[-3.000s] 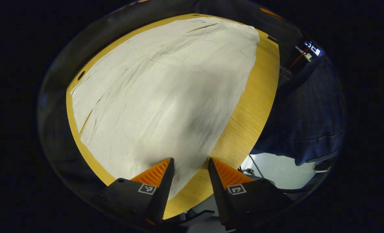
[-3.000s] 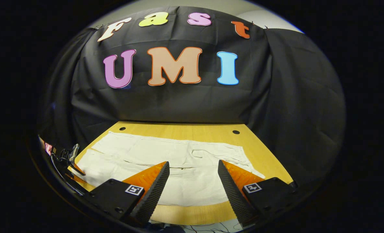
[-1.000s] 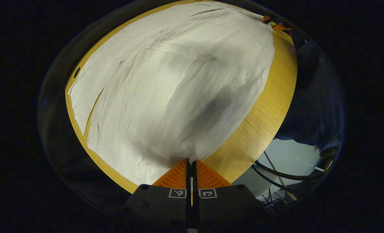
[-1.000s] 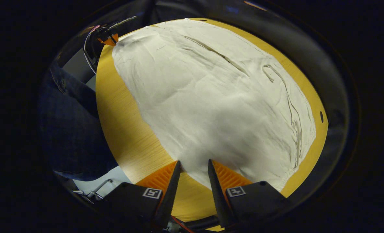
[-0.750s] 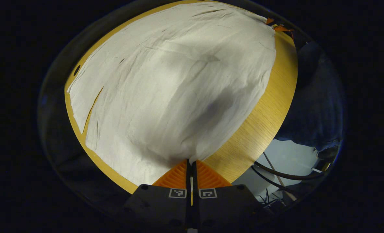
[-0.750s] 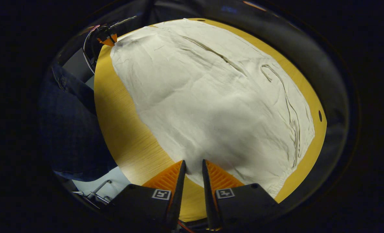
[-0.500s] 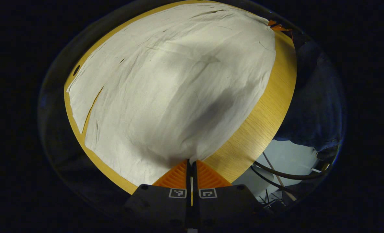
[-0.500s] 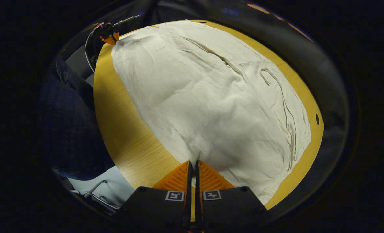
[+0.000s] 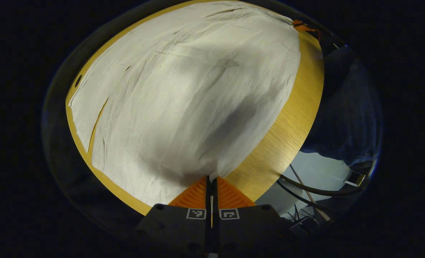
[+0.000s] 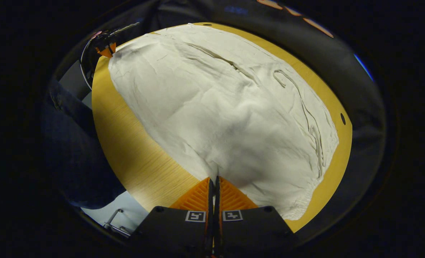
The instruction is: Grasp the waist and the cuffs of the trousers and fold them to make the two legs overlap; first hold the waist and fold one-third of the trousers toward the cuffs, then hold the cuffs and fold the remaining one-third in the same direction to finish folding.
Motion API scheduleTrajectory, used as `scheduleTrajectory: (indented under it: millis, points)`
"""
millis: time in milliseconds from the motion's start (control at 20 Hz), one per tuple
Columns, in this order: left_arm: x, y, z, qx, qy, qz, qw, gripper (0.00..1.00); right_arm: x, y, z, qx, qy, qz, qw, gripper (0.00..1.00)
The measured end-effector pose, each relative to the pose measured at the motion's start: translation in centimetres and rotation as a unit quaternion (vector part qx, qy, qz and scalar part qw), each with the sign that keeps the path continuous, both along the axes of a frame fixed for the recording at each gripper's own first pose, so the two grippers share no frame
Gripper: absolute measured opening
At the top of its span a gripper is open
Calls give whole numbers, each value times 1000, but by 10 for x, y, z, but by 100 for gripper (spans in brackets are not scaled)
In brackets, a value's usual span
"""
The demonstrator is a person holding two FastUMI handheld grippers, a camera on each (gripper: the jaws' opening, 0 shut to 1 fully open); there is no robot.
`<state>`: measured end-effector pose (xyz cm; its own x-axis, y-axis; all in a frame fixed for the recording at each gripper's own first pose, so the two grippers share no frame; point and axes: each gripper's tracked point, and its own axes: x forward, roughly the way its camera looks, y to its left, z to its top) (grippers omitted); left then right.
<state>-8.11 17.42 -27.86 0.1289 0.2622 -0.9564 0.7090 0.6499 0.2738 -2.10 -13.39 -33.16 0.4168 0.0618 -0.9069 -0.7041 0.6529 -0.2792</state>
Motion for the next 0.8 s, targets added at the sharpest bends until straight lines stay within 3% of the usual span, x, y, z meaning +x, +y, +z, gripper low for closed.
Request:
scheduleTrajectory:
  millis: [100, 250, 600, 800]
  points:
    - [5, 4, 6, 19, 5, -31, 999, 0, 6, 3, 14, 6, -22, -5, 1000, 3]
    - [14, 6, 32, 25, 17, -46, 998, 0, 20, 6, 40, 20, -41, -23, 999, 0]
    - [129, 3, 141, 61, -64, -74, 993, 0, 107, 16, 113, 47, -137, -68, 987, 3]
    - [212, 5, 185, 92, -128, -88, 984, 0, 169, 19, 153, 81, -200, -118, 969, 2]
